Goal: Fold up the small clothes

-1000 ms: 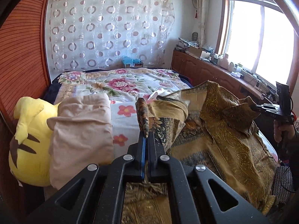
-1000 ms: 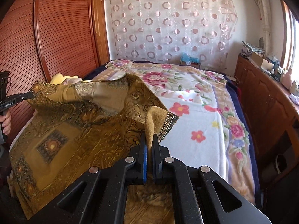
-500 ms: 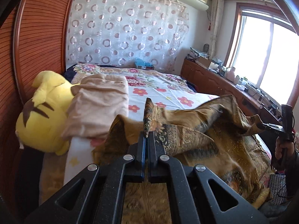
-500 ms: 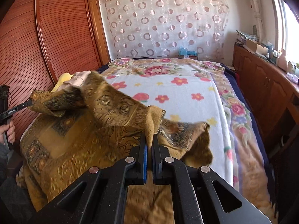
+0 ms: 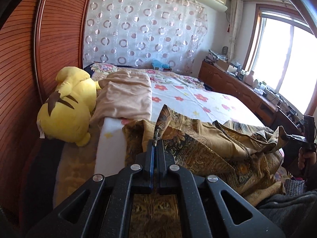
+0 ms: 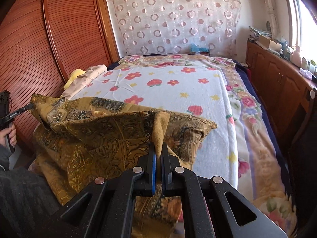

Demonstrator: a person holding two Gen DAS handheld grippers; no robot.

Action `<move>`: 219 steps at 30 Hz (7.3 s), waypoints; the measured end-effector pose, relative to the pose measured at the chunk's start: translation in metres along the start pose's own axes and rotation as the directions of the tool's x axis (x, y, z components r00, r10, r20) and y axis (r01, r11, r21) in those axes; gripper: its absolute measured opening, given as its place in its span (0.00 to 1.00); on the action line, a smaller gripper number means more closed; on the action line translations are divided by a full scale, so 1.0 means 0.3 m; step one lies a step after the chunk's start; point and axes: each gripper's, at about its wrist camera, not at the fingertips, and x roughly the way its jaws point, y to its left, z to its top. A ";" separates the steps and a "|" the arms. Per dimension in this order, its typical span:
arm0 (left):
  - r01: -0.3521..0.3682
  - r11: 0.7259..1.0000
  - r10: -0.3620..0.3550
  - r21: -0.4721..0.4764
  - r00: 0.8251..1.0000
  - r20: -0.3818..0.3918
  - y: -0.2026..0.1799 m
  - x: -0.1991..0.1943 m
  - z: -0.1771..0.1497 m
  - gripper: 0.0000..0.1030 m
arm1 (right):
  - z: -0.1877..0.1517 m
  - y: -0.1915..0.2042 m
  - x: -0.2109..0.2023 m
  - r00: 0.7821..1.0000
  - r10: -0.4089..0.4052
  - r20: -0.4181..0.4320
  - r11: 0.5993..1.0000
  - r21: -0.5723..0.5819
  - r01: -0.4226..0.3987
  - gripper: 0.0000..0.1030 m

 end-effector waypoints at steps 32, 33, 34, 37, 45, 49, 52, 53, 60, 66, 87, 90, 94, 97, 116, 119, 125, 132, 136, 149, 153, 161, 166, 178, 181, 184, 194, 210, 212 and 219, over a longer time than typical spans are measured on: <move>-0.086 0.992 0.105 0.092 0.969 -0.224 0.060 0.445 0.176 0.79 | 0.172 -0.097 0.263 0.984 -0.146 -0.106 0.989 0.021 0.149 0.41; -0.085 0.993 0.102 0.085 0.967 -0.233 0.062 0.450 0.169 0.79 | 0.176 -0.103 0.277 0.982 -0.149 -0.114 0.988 0.019 0.152 0.41; -0.085 0.994 0.101 0.076 0.964 -0.246 0.068 0.456 0.159 0.79 | 0.173 -0.103 0.289 0.981 -0.151 -0.123 0.988 0.021 0.154 0.41; -0.073 0.995 0.088 0.061 0.957 -0.276 0.078 0.470 0.134 0.79 | 0.182 -0.102 0.299 0.981 -0.147 -0.126 0.988 0.022 0.151 0.41; -0.096 0.992 0.115 0.080 0.952 -0.283 0.067 0.490 0.097 0.79 | 0.182 -0.140 0.328 0.978 -0.152 -0.140 0.988 0.017 0.156 0.42; -0.112 0.988 0.138 0.110 0.955 -0.262 0.055 0.494 0.088 0.79 | 0.178 -0.133 0.335 0.967 -0.209 -0.142 0.977 0.012 0.213 0.45; -0.108 0.989 0.131 0.104 0.958 -0.255 0.062 0.490 0.086 0.79 | 0.176 -0.135 0.337 0.966 -0.216 -0.139 0.975 0.015 0.220 0.46; -0.107 0.989 0.130 0.103 0.958 -0.254 0.063 0.490 0.086 0.79 | 0.175 -0.141 0.340 0.968 -0.206 -0.144 0.977 0.025 0.212 0.46; -0.112 0.988 0.135 0.106 0.958 -0.252 0.059 0.488 0.086 0.80 | 0.173 -0.171 0.334 0.980 -0.164 -0.113 0.983 0.062 0.172 0.36; -0.112 0.988 0.135 0.106 0.958 -0.252 0.057 0.487 0.086 0.80 | 0.160 -0.139 0.285 0.988 -0.141 -0.064 0.989 0.039 0.144 0.10; -0.021 0.997 0.042 0.077 0.957 -0.288 0.095 0.473 0.118 0.52 | 0.174 -0.143 0.275 0.964 -0.256 -0.073 0.966 0.014 0.258 0.44; -0.022 0.996 0.046 0.086 0.957 -0.286 0.095 0.472 0.115 0.52 | 0.174 -0.133 0.317 0.960 -0.250 -0.127 0.968 -0.017 0.250 0.49; 0.005 0.994 0.027 0.106 0.954 -0.298 0.084 0.467 0.113 0.41 | 0.186 -0.148 0.321 0.971 -0.196 -0.136 0.979 0.018 0.201 0.49; 0.030 0.992 0.011 0.125 0.950 -0.311 0.073 0.453 0.107 0.27 | 0.180 -0.141 0.311 0.980 -0.150 -0.129 0.988 0.020 0.154 0.49; 0.079 0.966 -0.146 0.246 0.953 0.265 -0.185 -0.292 0.392 0.06 | 0.347 0.046 -0.365 0.968 -0.040 0.246 0.989 -0.127 0.073 0.09; 0.077 0.961 -0.167 0.264 0.925 0.340 -0.194 -0.393 0.477 0.06 | 0.436 0.100 -0.523 0.940 -0.037 0.340 0.979 -0.178 0.103 0.09; 0.025 0.956 -0.168 0.292 0.864 0.474 -0.205 -0.559 0.617 0.06 | 0.586 0.202 -0.815 0.859 -0.035 0.511 0.948 -0.255 0.190 0.08; -0.022 0.957 -0.151 0.291 0.817 0.557 -0.190 -0.641 0.772 0.06 | 0.763 0.263 -1.036 0.786 -0.063 0.615 0.913 -0.283 0.295 0.08; -0.039 0.959 -0.132 0.282 0.817 0.562 -0.192 -0.600 0.832 0.06 | 0.870 0.256 -1.031 0.782 -0.090 0.617 0.916 -0.258 0.309 0.08; -0.167 0.969 0.129 0.181 0.971 0.202 -0.007 0.442 0.774 0.13 | 1.053 0.108 -0.037 0.945 -0.228 0.237 0.966 -0.071 0.250 0.19; -0.127 0.980 0.121 0.156 0.992 0.046 0.033 0.651 0.661 0.33 | 1.047 0.054 0.260 0.946 -0.323 0.026 0.946 -0.003 0.324 0.29; -0.081 0.981 0.097 0.177 0.992 -0.085 -0.012 0.592 0.433 0.40 | 0.930 0.052 0.240 0.970 -0.240 -0.047 0.971 0.004 0.241 0.29; -0.031 0.986 0.054 0.163 0.989 -0.139 -0.028 0.559 0.338 0.54 | 0.719 -0.009 0.156 0.984 -0.176 -0.038 0.984 0.013 0.177 0.29; -0.071 0.988 0.104 0.136 0.960 -0.259 -0.015 0.662 0.211 0.54 | 0.568 -0.205 0.246 0.963 -0.225 -0.146 0.970 0.062 0.236 0.29; -0.078 0.988 0.110 0.136 0.963 -0.246 -0.020 0.657 0.202 0.54 | 0.560 -0.236 0.220 0.964 -0.223 -0.142 0.968 0.088 0.236 0.29; -0.100 0.983 0.136 0.157 0.962 -0.237 -0.030 0.660 0.190 0.54 | 0.547 -0.264 0.211 0.964 -0.220 -0.150 0.965 0.109 0.237 0.29; -0.114 0.978 0.154 0.174 0.959 -0.238 -0.034 0.664 0.184 0.54 | 0.556 -0.295 0.289 0.967 -0.215 -0.140 0.965 0.120 0.232 0.29; -0.039 0.995 0.054 0.088 0.982 -0.181 0.018 0.568 0.215 0.32 | 0.519 -0.242 0.400 0.960 -0.244 -0.135 0.965 0.061 0.254 0.33; -0.033 0.995 0.050 0.089 0.981 -0.188 0.023 0.572 0.224 0.29 | 0.519 -0.241 0.396 0.959 -0.249 -0.135 0.965 0.055 0.258 0.33; -0.054 0.994 0.076 0.095 0.969 -0.236 0.028 0.627 0.214 0.28 | 0.523 -0.232 0.390 0.964 -0.234 -0.127 0.970 0.038 0.241 0.07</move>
